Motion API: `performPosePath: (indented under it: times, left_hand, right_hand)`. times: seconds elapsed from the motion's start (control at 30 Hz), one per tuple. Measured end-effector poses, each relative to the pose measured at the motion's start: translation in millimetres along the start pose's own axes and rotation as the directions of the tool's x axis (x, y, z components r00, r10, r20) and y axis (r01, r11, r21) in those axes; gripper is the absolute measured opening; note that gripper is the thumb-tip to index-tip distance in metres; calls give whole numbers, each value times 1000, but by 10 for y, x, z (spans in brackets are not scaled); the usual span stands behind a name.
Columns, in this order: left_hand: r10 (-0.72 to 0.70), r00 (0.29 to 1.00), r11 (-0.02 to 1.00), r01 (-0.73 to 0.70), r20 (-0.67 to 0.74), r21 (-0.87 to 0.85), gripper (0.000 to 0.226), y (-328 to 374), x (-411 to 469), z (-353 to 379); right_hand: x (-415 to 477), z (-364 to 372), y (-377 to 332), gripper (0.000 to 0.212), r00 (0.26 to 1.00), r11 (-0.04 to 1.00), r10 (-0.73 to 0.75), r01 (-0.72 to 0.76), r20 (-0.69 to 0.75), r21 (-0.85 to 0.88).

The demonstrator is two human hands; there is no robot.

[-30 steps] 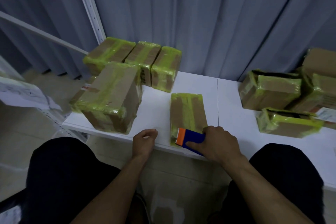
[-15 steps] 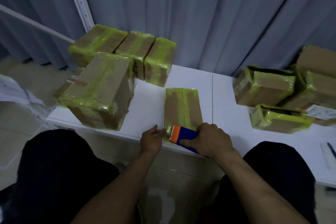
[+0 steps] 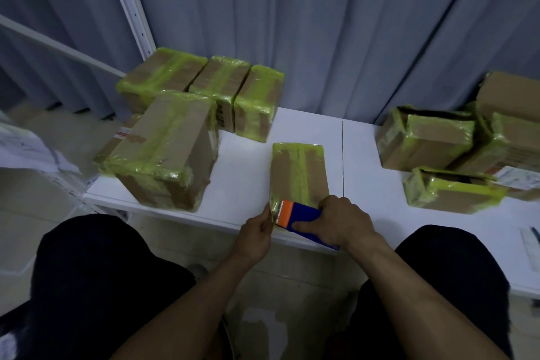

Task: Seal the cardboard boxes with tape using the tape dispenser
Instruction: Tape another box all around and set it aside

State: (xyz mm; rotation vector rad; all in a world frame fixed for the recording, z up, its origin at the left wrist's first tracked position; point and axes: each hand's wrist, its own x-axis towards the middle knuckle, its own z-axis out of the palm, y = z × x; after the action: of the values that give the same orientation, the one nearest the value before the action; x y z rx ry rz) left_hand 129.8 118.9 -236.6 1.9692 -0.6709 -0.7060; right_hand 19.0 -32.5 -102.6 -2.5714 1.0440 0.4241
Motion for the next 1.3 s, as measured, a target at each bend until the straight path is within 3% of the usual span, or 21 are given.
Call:
performPosePath:
  times: [0.13,0.2,0.3,0.47,0.67,0.9,1.3]
  left_hand:
    - [77,989,997,-77,-123,3,40,56,-47,-134]
    - [202,961,979,-199,-188,36,38,23,-33,-200]
    - [381,919,913,-358,-99,193,32,15,9,-301]
    - [484,874,807,-462,35,368,24,133,100,-508]
    - [478,869,781,-489,132,389,29,199,164,-519]
    - [609,785,615,-560,117,555,29,134,256,-515]
    - [625,779,630,-542,50,556,26,216,202,-411]
  right_hand:
    - [-20,-3,41,76,1000,1000,-13,13,-2,21]
    - [-21,11,64,76,1000,999,-17,17,-7,27]
    - [-34,24,94,77,1000,999,-26,26,-5,40]
    - [-42,20,142,74,999,998,-37,37,0,55]
    - [-24,27,176,75,999,996,-52,51,1,78]
    - [-24,20,243,74,997,989,-73,72,8,126]
    - [-172,-179,525,62,998,993,-58,59,-8,106]
